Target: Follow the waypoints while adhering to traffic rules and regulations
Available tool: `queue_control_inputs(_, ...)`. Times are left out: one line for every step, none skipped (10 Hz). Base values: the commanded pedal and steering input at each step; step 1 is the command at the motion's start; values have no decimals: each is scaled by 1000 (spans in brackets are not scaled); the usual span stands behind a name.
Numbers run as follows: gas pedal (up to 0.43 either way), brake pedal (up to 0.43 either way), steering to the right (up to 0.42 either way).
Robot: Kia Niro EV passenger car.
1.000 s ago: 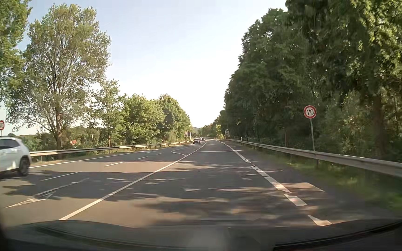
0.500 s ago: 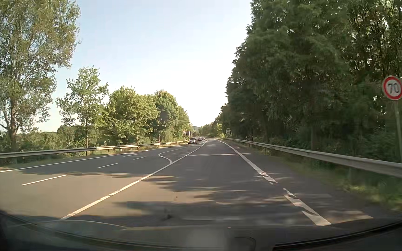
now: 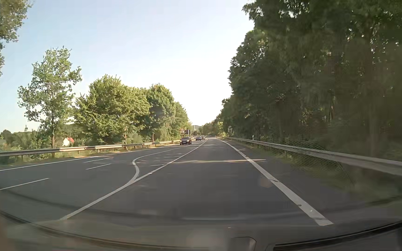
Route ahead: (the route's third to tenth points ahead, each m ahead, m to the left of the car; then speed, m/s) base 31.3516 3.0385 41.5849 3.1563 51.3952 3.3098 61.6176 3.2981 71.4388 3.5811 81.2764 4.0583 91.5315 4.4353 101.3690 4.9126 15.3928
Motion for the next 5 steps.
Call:
queue_control_inputs(350, 6, -1)
queue_control_inputs(350, 6, -1)
queue_control_inputs(350, 6, 0)
queue_control_inputs(350, 6, -1)
queue_control_inputs(350, 6, -1)
